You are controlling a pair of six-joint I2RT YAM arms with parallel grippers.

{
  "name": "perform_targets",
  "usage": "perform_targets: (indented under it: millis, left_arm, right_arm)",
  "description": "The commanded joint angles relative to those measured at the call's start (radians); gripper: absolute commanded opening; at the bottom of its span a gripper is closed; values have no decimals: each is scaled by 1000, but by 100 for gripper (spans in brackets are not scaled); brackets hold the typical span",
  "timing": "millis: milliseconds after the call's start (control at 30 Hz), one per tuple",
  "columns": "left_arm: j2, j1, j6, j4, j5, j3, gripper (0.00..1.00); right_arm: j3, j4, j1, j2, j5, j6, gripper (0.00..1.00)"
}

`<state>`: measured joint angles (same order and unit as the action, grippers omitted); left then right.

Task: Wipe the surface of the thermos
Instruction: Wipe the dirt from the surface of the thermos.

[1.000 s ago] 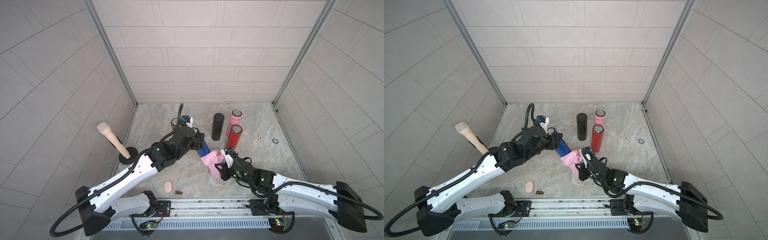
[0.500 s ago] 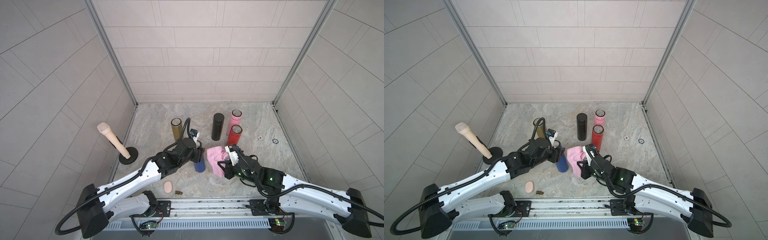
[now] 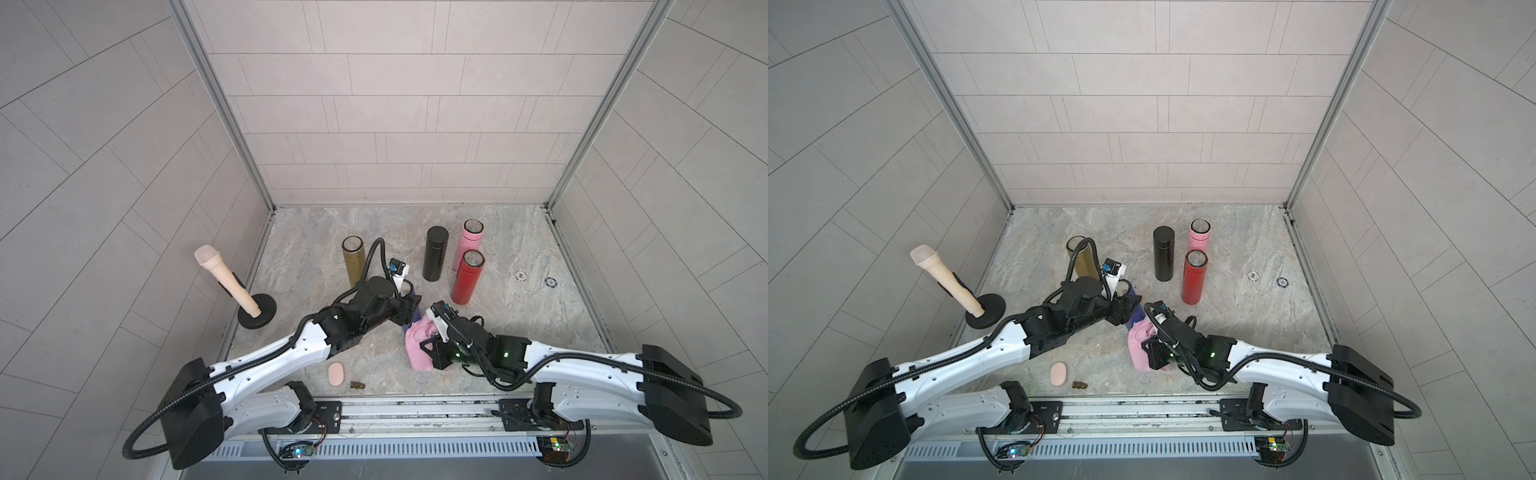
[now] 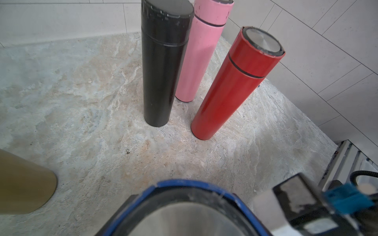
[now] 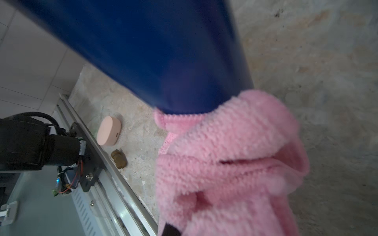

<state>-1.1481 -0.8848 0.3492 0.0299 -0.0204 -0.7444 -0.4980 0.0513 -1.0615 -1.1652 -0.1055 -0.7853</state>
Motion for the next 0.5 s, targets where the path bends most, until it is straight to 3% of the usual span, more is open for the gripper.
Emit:
perform_targets:
  millis: [0, 333, 467]
  left_arm:
    - [-6, -9, 42, -137, 28, 1, 0]
    - [11, -23, -114, 10, 57, -45, 0]
    - [49, -32, -267, 187, 30, -90, 0]
  right_arm:
    - [22, 99, -2, -22, 13, -36, 0]
    - [-44, 5, -3, 222, 116, 34, 0]
    - [-71, -232, -2, 441, 321, -37, 0]
